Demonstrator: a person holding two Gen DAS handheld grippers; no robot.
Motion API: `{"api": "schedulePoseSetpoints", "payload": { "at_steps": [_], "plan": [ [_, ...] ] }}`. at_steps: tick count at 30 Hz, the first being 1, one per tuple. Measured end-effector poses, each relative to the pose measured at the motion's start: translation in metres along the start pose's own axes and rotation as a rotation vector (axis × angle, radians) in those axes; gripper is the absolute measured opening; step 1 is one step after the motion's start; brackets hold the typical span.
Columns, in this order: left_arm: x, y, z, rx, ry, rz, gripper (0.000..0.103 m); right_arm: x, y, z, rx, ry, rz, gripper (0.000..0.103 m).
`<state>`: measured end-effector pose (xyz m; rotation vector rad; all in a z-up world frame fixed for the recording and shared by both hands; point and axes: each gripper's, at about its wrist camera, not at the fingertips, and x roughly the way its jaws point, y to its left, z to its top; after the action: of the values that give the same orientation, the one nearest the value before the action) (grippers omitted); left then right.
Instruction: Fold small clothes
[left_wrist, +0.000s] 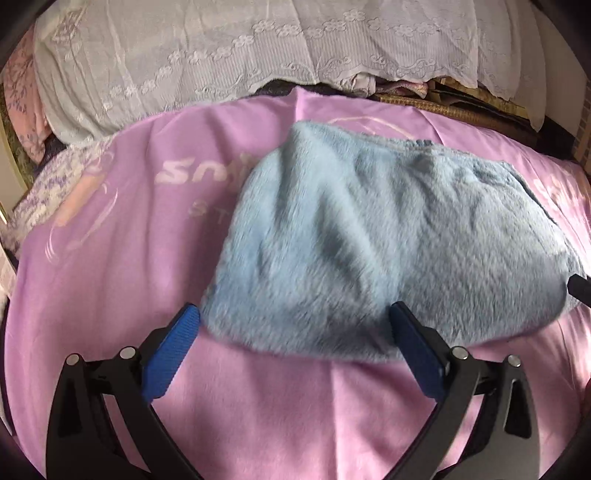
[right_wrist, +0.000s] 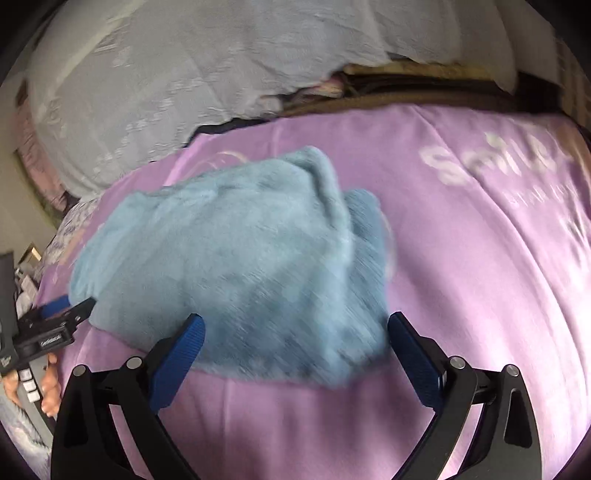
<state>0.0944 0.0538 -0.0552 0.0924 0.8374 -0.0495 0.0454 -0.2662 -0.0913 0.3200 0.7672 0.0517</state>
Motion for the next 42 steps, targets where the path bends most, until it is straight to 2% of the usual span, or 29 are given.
{"api": "schedulePoseSetpoints", "payload": {
  "at_steps": [2, 4, 6, 9, 13, 18, 21, 24, 28, 30, 32, 35, 36, 38, 39, 42],
  "plan": [
    [-0.002, 0.006, -0.007, -0.037, 0.042, -0.034, 0.099, -0.003, -0.014, -0.007, 0.073, 0.015, 0.075, 0.1],
    [-0.001, 0.007, -0.015, -0.067, 0.099, -0.101, 0.098, -0.01, -0.025, -0.008, 0.143, -0.006, 0.14, 0.1],
    [-0.002, 0.006, -0.023, -0.097, 0.134, -0.188, 0.098, -0.007, -0.03, -0.008, 0.182, 0.003, 0.164, 0.1],
    [-0.004, 0.001, -0.022, -0.122, 0.137, -0.309, 0.098, -0.006, -0.031, -0.008, 0.197, 0.0, 0.179, 0.1],
    [0.009, 0.007, -0.015, -0.215, 0.155, -0.361, 0.098, -0.004, -0.031, -0.008, 0.205, -0.008, 0.182, 0.1],
    [0.03, 0.027, 0.003, -0.383, 0.161, -0.437, 0.098, -0.003, -0.034, -0.004, 0.209, -0.013, 0.187, 0.1],
    [0.045, 0.033, 0.017, -0.466, 0.159, -0.446, 0.098, -0.005, -0.034, -0.001, 0.211, -0.021, 0.178, 0.1],
    [0.054, 0.033, 0.027, -0.507, 0.151, -0.429, 0.098, -0.011, -0.022, 0.005, 0.173, -0.058, 0.12, 0.1],
    [0.053, 0.024, 0.032, -0.466, 0.138, -0.401, 0.095, -0.019, 0.021, 0.017, 0.004, -0.125, 0.054, 0.1],
    [0.048, 0.022, 0.03, -0.436, 0.134, -0.389, 0.081, -0.02, 0.048, 0.024, -0.098, -0.166, 0.027, 0.1],
    [0.048, 0.022, 0.031, -0.43, 0.133, -0.393, 0.081, -0.015, 0.071, 0.03, -0.178, -0.179, 0.02, 0.1],
    [0.051, 0.025, 0.031, -0.433, 0.132, -0.389, 0.081, 0.005, 0.102, 0.036, -0.291, -0.166, 0.013, 0.1],
    [0.051, 0.024, 0.031, -0.428, 0.128, -0.384, 0.083, 0.015, 0.112, 0.037, -0.334, -0.15, -0.018, 0.1],
    [0.053, 0.02, 0.032, -0.408, 0.123, -0.381, 0.094, 0.041, 0.121, 0.035, -0.389, -0.074, -0.104, 0.1],
    [0.054, 0.017, 0.033, -0.394, 0.119, -0.372, 0.098, 0.058, 0.121, 0.03, -0.403, -0.005, -0.124, 0.1],
    [0.058, 0.007, 0.038, -0.352, 0.102, -0.309, 0.098, 0.057, 0.119, 0.03, -0.396, -0.009, -0.113, 0.1]
  ]
}}
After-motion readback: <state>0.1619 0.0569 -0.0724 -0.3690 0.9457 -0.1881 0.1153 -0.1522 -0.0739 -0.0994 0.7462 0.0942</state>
